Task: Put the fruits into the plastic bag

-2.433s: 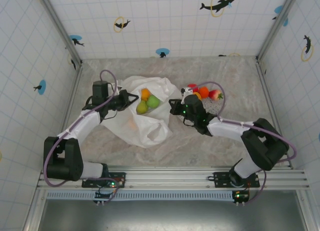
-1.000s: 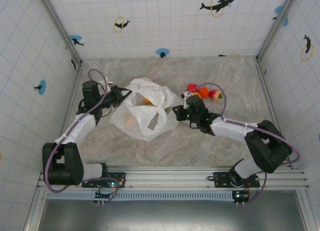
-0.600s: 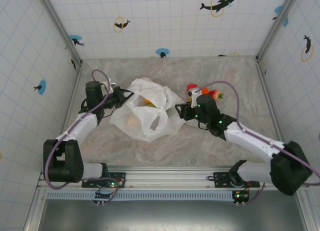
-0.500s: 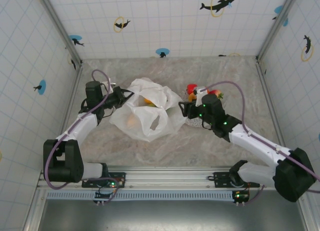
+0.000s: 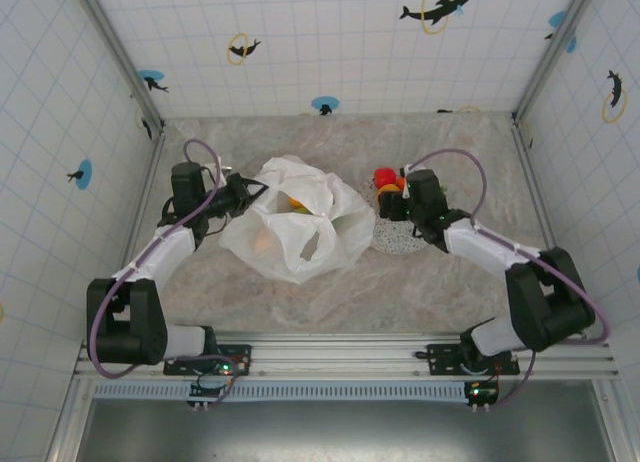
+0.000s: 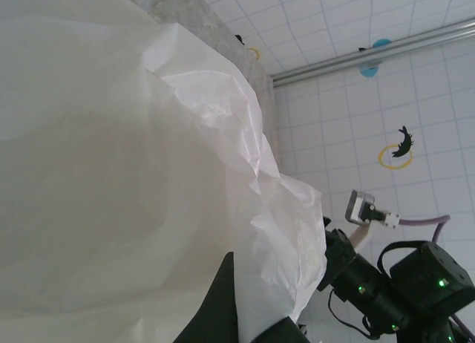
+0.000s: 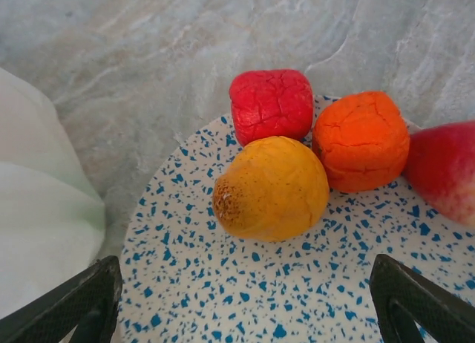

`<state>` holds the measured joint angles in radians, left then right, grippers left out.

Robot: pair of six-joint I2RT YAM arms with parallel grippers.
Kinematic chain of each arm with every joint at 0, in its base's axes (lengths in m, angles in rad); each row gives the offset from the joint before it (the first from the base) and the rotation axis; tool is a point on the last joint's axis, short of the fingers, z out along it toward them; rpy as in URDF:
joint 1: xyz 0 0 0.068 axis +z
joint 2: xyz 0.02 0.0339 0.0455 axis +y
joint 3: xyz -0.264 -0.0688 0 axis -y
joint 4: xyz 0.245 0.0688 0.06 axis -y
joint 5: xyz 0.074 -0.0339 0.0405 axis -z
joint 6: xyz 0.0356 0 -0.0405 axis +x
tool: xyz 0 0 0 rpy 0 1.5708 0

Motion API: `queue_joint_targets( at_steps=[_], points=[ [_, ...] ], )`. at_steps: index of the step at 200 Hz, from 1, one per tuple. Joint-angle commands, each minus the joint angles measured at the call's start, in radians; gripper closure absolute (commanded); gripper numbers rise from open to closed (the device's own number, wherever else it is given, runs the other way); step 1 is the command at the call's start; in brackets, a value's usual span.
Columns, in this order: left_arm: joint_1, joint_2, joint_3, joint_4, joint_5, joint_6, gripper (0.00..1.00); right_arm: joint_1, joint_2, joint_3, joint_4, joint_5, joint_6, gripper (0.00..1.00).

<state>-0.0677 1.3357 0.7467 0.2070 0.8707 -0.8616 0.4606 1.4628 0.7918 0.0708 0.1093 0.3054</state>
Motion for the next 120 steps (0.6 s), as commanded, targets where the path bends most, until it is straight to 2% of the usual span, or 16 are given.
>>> queue_joint_targets(
  at_steps=[1, 38, 84, 120],
  points=[
    [-0.004, 0.008, 0.003, -0.016, -0.001, 0.024, 1.00, 0.000, 0.069, 0.084, -0.002, 0.016, -0.035, 0.11],
    [-0.004, 0.007, 0.006, -0.021, 0.002, 0.027, 1.00, 0.017, 0.196, 0.198, -0.079, 0.075, -0.073, 0.11],
    [-0.004, 0.006, 0.006, -0.023, 0.003, 0.027, 1.00, 0.059, 0.313, 0.311, -0.173, 0.242, -0.129, 0.12],
    [-0.004, 0.006, 0.007, -0.025, 0.003, 0.027, 1.00, 0.065, 0.361, 0.338, -0.185, 0.256, -0.142, 0.13]
  ],
)
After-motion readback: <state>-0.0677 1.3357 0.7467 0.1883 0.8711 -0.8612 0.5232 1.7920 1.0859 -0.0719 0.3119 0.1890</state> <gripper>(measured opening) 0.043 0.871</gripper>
